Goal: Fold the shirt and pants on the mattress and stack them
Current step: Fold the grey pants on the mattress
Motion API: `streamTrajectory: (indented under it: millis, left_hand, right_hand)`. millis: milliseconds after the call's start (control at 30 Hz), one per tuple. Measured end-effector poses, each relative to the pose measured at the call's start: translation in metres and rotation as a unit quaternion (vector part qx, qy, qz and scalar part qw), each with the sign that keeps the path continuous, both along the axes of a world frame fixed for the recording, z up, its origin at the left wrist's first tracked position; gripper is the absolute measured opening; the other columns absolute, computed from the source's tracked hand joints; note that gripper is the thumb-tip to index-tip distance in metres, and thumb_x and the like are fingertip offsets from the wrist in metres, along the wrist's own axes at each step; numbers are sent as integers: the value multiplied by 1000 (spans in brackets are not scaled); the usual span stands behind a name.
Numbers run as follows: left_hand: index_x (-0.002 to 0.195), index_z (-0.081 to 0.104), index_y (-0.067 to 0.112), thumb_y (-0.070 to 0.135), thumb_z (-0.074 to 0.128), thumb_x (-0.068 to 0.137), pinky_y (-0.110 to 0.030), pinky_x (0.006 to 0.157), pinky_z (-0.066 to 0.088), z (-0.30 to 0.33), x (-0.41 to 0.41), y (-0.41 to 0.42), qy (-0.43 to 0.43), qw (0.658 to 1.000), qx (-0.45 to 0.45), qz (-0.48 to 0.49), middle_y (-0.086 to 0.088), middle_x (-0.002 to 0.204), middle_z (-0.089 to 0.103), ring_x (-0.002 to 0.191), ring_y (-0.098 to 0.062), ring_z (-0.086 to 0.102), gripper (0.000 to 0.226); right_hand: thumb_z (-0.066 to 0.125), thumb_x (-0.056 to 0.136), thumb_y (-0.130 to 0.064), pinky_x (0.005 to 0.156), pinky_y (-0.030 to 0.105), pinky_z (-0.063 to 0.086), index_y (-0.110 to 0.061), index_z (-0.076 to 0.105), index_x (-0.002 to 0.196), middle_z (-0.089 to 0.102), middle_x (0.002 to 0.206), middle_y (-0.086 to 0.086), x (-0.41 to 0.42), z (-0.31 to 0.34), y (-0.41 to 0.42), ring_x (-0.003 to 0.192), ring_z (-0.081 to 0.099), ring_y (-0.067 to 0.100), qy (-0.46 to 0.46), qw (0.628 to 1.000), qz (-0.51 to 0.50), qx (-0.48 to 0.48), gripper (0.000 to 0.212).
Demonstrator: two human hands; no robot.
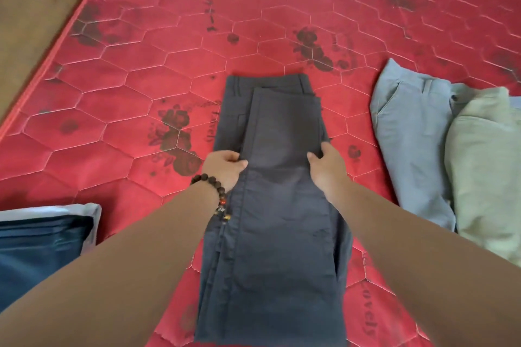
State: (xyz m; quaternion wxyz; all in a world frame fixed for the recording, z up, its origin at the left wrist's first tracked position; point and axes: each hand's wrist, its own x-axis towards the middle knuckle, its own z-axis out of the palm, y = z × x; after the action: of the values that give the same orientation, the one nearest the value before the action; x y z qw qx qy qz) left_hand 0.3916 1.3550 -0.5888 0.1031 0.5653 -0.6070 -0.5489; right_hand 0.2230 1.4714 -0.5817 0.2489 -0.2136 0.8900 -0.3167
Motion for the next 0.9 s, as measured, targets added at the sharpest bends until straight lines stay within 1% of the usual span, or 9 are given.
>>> streamTrajectory:
  millis: [133, 200, 300, 400, 467, 567, 667, 833, 900]
  left_hand:
    - [96, 70, 9, 7, 67, 85, -50, 93, 52, -7, 3, -20, 115, 986, 63, 108, -16, 101, 71, 100, -34, 67, 11]
    - [101, 70, 5, 8, 68, 85, -50, 92, 52, -16, 7, -24, 113, 982, 107, 104, -17, 101, 71, 98, -33, 68, 16]
    - [98, 72, 10, 16, 71, 84, -50, 90, 53, -22, 9, -25, 97, 986, 115, 74, -14, 99, 73, 97, -32, 68, 15]
    - [112, 68, 6, 17, 69, 86, -48, 95, 50, -21, 6, -28, 81, 992, 74, 57, -15, 107, 70, 103, -33, 66, 29]
    - [112, 67, 4, 19, 70, 86, -48, 95, 50, -18, 6, -27, 78, 991, 87, 70, -17, 110, 69, 103, -33, 65, 31]
    - [99, 65, 5, 25, 68, 88, -40, 83, 54, -7, 15, -20, 84, 972, 199, 88, -13, 104, 66, 90, -28, 63, 23]
    - [111, 63, 7, 25, 62, 92, -36, 75, 55, 7, 38, -7, 70, 954, 288, 43, -12, 111, 67, 91, -25, 66, 26]
    - [133, 50, 0, 25, 63, 92, -46, 93, 52, 17, 94, 29, -38, 929, 364, -50, -24, 130, 55, 114, -36, 59, 50]
    - [129, 54, 0, 24, 62, 92, -44, 89, 53, 20, 113, 46, -55, 915, 392, -77, -22, 121, 63, 104, -33, 65, 45]
  right_hand:
    - [52, 96, -15, 75, 27, 37, -5, 58, 108, 59, 98, 4, -11, 12, -29, 91, 53, 20, -10, 997, 31, -75, 16]
    - [53, 96, -23, 75, 30, 42, -11, 59, 103, 57, 89, 1, -16, 2, -33, 85, 53, 21, -56, 998, 12, -30, 15]
    - [54, 96, -25, 51, 26, 31, -17, 52, 74, 43, 62, -3, -18, -9, -31, 55, 39, 15, -98, 995, -7, 9, 23]
    - [57, 94, -21, 49, 26, 28, -14, 54, 76, 42, 59, -2, -21, -8, -33, 51, 36, 14, -76, 997, -9, -22, 19]
    - [59, 94, -25, 52, 26, 32, -15, 51, 73, 44, 61, 1, -18, -5, -30, 53, 38, 17, -96, 995, -23, -34, 24]
    - [63, 90, -38, 66, 29, 45, -13, 56, 82, 54, 76, 7, -8, 2, -13, 65, 50, 21, -255, 964, -70, -32, 28]
    - [66, 88, -39, 61, 28, 52, -10, 61, 89, 64, 64, -2, 4, 16, 20, 52, 61, 11, -345, 937, -50, 19, 29]
    - [70, 86, -24, 83, 40, 56, -8, 64, 107, 73, 102, 11, 30, 29, 85, 92, 70, 26, -421, 898, 30, 124, 27]
    - [71, 85, -20, 93, 44, 52, -10, 65, 108, 73, 105, 10, 41, 33, 109, 97, 70, 27, -444, 878, 58, 170, 26]
